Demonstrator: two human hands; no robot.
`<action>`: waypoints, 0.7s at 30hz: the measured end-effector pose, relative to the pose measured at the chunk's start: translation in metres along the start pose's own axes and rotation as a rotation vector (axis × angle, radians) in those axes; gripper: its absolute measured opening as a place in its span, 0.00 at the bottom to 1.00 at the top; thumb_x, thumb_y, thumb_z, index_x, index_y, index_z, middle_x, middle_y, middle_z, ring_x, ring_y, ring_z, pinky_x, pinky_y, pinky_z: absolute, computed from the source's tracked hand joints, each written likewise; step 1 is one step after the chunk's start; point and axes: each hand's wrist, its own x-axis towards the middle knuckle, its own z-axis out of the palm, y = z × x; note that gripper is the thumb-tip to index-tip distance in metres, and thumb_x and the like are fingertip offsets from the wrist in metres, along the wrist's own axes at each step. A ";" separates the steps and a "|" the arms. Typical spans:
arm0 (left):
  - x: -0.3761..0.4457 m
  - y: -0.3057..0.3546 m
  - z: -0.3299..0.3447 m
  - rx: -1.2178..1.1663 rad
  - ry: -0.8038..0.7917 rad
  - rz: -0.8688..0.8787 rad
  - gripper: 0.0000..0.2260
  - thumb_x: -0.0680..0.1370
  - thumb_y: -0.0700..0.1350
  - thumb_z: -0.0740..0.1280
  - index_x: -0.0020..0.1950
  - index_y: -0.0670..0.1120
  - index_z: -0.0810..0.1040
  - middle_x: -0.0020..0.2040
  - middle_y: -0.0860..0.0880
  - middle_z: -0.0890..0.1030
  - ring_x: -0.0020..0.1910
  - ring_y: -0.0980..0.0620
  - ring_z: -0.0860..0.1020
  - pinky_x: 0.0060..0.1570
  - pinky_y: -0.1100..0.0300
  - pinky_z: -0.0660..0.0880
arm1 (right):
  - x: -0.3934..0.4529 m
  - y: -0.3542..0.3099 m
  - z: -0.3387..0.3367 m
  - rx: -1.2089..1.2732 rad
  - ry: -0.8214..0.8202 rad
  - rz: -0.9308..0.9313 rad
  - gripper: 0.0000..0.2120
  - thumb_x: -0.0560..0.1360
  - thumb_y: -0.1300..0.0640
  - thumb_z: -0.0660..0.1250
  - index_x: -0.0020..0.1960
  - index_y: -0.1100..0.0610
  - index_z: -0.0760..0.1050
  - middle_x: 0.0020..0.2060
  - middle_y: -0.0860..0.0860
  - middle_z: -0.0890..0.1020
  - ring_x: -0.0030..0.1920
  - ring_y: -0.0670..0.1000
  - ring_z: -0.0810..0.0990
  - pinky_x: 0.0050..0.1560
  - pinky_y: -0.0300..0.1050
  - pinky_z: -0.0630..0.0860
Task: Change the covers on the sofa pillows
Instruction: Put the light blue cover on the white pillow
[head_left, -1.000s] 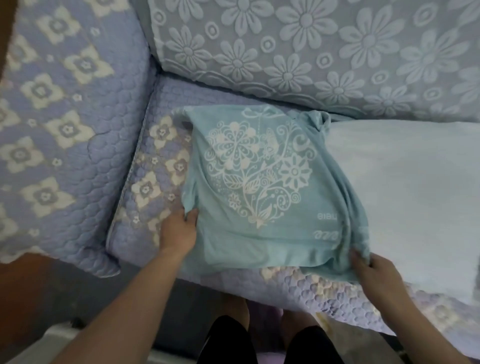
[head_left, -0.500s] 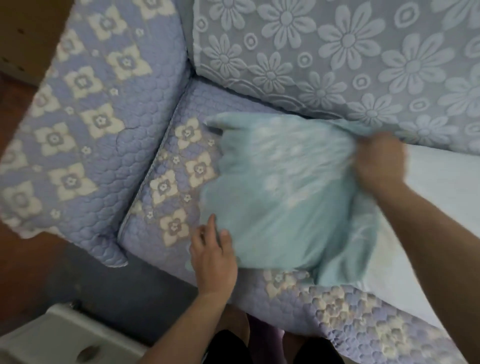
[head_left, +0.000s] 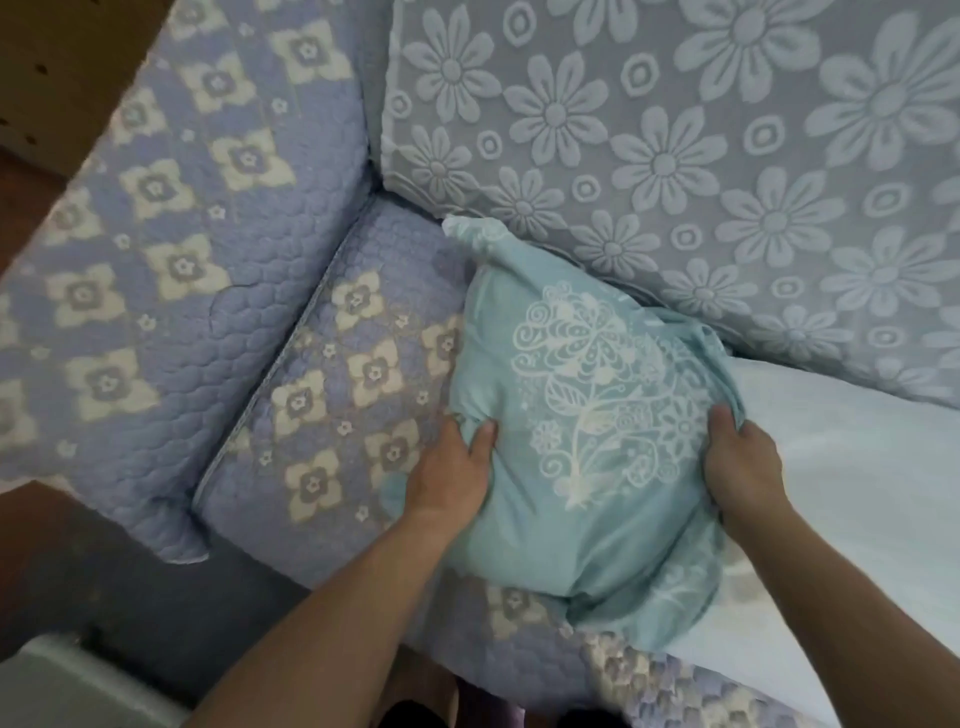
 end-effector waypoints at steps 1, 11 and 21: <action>-0.010 -0.005 -0.005 0.004 0.019 0.035 0.20 0.82 0.62 0.59 0.61 0.47 0.75 0.60 0.41 0.81 0.60 0.41 0.79 0.58 0.52 0.74 | -0.008 0.002 -0.006 0.000 -0.001 0.005 0.28 0.84 0.43 0.55 0.67 0.67 0.72 0.63 0.66 0.77 0.63 0.66 0.75 0.65 0.56 0.71; -0.051 -0.121 -0.034 0.099 0.154 -0.126 0.15 0.79 0.51 0.64 0.64 0.48 0.76 0.59 0.45 0.76 0.60 0.41 0.76 0.61 0.45 0.74 | -0.076 0.013 0.007 -0.298 -0.529 -0.036 0.16 0.80 0.47 0.66 0.56 0.58 0.81 0.49 0.53 0.85 0.51 0.56 0.83 0.57 0.52 0.79; -0.014 -0.046 -0.002 0.015 0.343 -0.018 0.30 0.83 0.62 0.50 0.81 0.48 0.58 0.77 0.43 0.64 0.75 0.44 0.60 0.77 0.46 0.56 | 0.058 -0.091 0.066 0.222 -0.467 0.284 0.25 0.71 0.50 0.72 0.64 0.60 0.76 0.52 0.59 0.84 0.49 0.59 0.85 0.54 0.59 0.82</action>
